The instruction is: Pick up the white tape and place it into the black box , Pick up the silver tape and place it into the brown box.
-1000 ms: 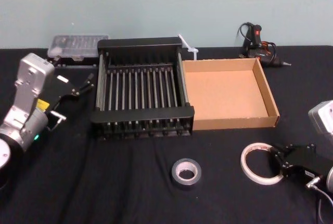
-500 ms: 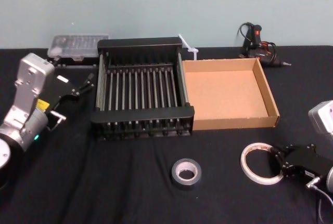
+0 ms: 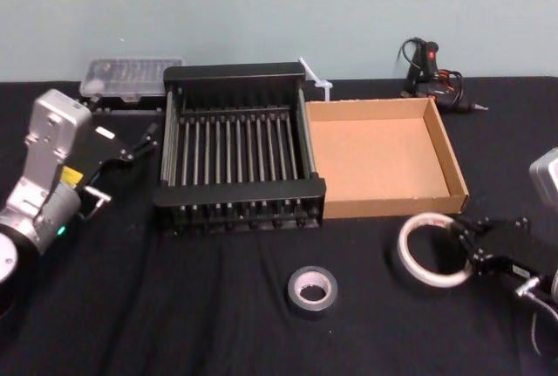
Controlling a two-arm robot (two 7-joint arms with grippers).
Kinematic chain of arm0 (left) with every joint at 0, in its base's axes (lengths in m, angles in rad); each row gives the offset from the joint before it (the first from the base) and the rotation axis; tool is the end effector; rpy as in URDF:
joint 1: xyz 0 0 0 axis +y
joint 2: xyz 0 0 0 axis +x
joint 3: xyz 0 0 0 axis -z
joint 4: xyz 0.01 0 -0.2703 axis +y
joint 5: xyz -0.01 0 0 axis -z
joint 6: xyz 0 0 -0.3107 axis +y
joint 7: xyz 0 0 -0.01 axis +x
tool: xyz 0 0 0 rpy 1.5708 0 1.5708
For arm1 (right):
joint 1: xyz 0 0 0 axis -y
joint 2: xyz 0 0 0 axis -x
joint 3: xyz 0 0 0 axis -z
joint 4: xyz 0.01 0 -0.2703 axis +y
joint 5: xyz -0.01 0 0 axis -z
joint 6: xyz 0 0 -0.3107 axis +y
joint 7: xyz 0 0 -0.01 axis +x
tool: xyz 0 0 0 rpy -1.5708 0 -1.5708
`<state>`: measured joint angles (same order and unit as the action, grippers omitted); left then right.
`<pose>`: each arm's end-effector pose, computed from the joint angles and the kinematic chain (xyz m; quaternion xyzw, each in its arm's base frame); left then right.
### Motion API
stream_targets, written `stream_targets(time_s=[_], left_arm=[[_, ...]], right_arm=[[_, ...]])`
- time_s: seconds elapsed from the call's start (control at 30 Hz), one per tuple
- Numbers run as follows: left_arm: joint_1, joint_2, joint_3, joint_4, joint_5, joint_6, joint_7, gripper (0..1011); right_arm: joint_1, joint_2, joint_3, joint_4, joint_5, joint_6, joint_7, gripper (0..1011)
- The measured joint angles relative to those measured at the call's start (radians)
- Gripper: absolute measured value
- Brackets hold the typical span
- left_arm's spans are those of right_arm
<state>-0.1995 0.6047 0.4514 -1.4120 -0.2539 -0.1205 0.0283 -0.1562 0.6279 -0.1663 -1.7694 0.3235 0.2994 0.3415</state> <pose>0.3567 0.0710 -0.2868 0.1415 -0.1325 0.5799 0.7913 0.2852 -0.0846 -0.2576 -0.2226 0.0546 -0.4694 0.8527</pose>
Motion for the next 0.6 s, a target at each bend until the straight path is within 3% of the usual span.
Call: stream_targets(time_s=[0.3,0.6], left_arm=[[0.000,0.000,0.000,0.000,0.000,0.000,0.000,1001],[0.000,0.000,0.000,0.000,0.000,0.000,0.000,1001]], right_arm=[[0.042,-0.017,0.003,-0.013,-0.002,-0.007,0.003,90],[0.103,-0.040,-0.022,0.013,-0.021,-0.016,0.007,90]])
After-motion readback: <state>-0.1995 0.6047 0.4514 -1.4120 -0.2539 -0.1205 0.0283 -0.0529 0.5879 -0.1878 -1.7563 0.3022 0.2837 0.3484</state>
